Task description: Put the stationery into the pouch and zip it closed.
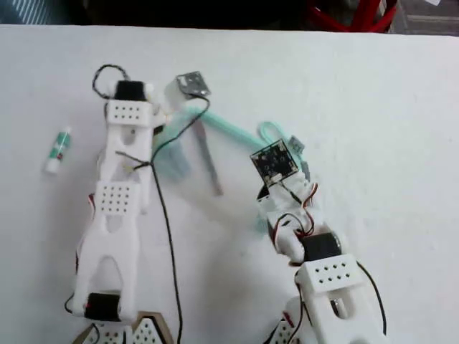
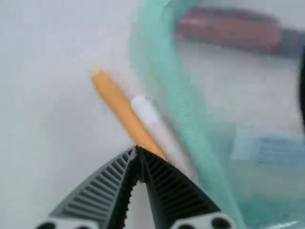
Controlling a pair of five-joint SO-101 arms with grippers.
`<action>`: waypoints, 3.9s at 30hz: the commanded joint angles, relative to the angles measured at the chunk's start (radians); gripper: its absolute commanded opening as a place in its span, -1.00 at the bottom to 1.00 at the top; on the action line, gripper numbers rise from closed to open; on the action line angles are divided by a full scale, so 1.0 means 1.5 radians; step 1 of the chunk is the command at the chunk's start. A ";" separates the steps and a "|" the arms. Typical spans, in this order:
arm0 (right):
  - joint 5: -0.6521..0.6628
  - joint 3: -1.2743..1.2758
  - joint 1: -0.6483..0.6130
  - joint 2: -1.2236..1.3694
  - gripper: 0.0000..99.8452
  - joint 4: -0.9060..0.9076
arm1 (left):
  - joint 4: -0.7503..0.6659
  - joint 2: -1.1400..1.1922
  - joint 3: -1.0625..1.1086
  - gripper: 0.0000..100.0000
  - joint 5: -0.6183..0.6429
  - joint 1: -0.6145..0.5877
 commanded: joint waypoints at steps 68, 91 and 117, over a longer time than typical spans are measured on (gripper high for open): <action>-0.001 -0.124 0.144 -0.004 -0.67 0.335 | -0.646 -1.022 1.424 -0.68 0.564 -0.049; -0.217 -0.101 -0.082 0.082 -0.41 0.249 | -0.784 -1.021 1.530 -0.66 0.577 -0.054; -0.295 -0.190 -0.058 0.330 -0.38 0.186 | -0.786 -1.021 1.531 -0.66 0.578 -0.054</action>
